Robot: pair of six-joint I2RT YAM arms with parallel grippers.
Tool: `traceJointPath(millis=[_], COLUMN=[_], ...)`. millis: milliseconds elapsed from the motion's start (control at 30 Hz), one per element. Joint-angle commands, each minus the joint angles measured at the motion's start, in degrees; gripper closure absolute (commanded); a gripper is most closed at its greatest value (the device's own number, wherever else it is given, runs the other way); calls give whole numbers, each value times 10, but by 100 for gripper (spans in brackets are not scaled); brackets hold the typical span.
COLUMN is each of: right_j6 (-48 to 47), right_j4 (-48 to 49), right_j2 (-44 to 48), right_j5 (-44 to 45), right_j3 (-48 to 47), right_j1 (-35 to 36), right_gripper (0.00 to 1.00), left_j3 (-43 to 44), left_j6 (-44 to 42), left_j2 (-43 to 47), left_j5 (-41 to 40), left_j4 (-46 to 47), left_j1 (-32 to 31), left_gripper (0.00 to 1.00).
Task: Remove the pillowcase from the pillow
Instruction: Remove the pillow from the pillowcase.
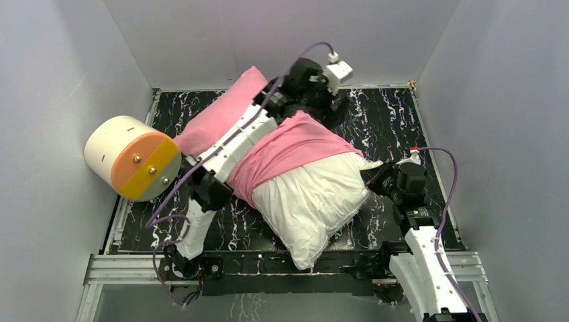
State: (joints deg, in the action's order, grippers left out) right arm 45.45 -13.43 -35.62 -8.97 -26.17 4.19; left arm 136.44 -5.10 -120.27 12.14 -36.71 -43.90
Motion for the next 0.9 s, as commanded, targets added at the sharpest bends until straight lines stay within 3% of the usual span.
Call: traceJointPath(millis=[0, 233, 267, 333, 433, 500, 600, 733, 867], right_j6=[-62, -112, -121, -135, -159, -161, -143, -116, -95], right_j4=[80, 109, 112, 103, 74, 50, -2, -76, -104], right_j2=[35, 68, 69, 67, 64, 66, 69, 75, 81], right_j5=[-56, -67, -70, -45, 2, 46, 144, 248, 279], right_j3=[-36, -26, -28, -34, -48, -59, -84, -108, -112], right_j1=[1, 1, 1, 2, 1, 2, 2, 2, 2], right_gripper=[100, 100, 100, 100, 100, 100, 100, 100, 100], left_j3=[63, 46, 45, 45, 38, 18, -13, -7, -10], left_j6=[-54, -74, -77, -71, -57, -51, -44, -21, 3], left_j2=[-84, -125, -128, -130, -116, -94, -66, -54, -50], left_j5=[37, 133, 132, 108, 32, -24, -137, -176, -223], left_j4=[-88, -132, -140, -145, -124, -94, -49, -33, -46], left_j1=[-22, -36, -39, -40, -39, -39, -32, 7, 62], left_gripper=[2, 2, 6, 28, 77, 99, 100, 100, 100])
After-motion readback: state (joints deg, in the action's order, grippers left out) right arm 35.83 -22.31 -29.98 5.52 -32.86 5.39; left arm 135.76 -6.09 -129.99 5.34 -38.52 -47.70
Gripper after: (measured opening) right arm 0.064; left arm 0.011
